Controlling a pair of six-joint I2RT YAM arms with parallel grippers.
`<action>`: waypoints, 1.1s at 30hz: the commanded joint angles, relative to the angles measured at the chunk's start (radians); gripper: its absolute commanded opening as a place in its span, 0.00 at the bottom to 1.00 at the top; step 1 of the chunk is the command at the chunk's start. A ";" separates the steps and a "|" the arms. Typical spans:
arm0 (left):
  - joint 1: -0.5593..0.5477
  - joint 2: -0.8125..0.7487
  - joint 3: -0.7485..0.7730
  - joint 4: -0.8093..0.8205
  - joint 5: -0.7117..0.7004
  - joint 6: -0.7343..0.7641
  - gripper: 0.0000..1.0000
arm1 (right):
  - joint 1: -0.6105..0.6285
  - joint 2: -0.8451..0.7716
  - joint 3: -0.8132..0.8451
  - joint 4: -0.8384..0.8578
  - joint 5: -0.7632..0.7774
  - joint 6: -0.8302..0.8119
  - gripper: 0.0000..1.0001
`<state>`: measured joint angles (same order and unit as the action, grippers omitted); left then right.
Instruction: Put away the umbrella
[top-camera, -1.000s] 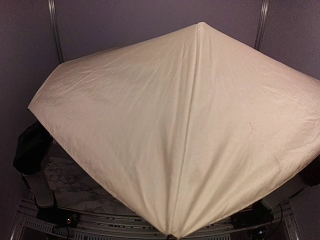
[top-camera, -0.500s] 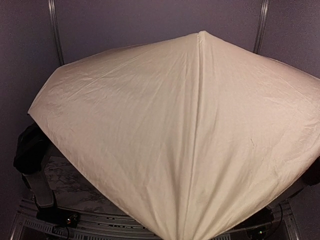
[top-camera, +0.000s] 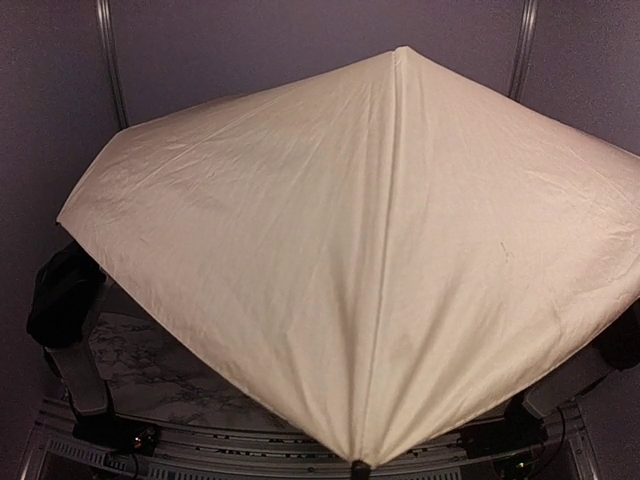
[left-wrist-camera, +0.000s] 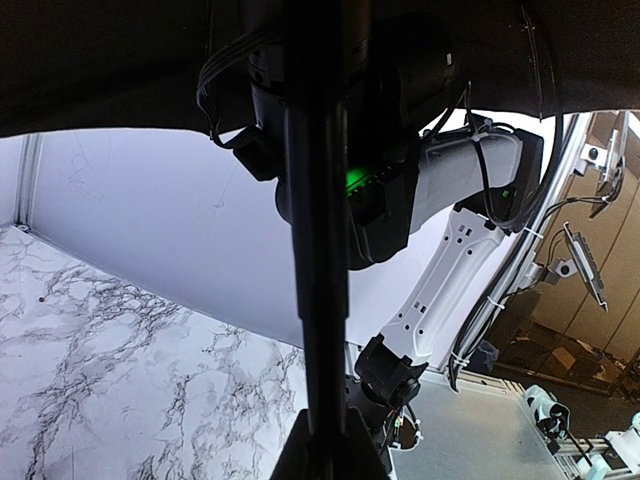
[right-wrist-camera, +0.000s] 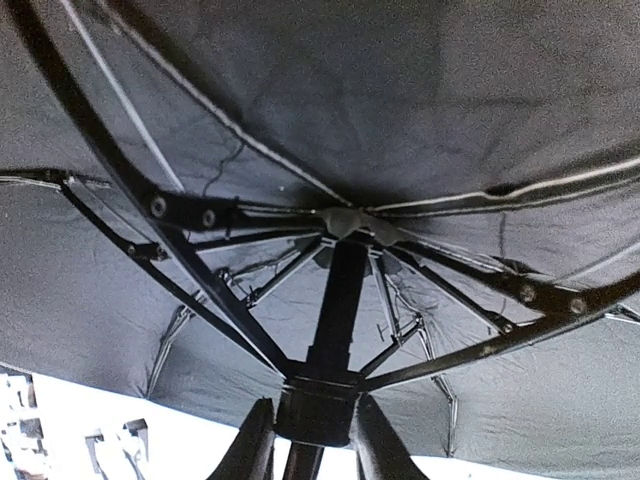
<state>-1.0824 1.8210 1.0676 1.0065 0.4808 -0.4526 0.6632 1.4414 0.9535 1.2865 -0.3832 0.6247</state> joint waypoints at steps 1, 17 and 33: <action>-0.010 -0.011 0.032 0.055 0.028 0.047 0.00 | -0.008 0.016 0.029 -0.011 0.013 -0.006 0.29; -0.010 -0.013 0.029 0.055 0.028 0.047 0.00 | -0.010 -0.025 -0.028 0.011 0.074 -0.050 0.00; -0.008 -0.045 -0.016 0.171 0.112 0.023 0.00 | -0.036 -0.079 -0.047 -0.137 -0.194 -0.179 0.56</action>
<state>-1.0863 1.8191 1.0462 1.0122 0.5327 -0.4351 0.6350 1.3754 0.9096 1.2007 -0.4606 0.4854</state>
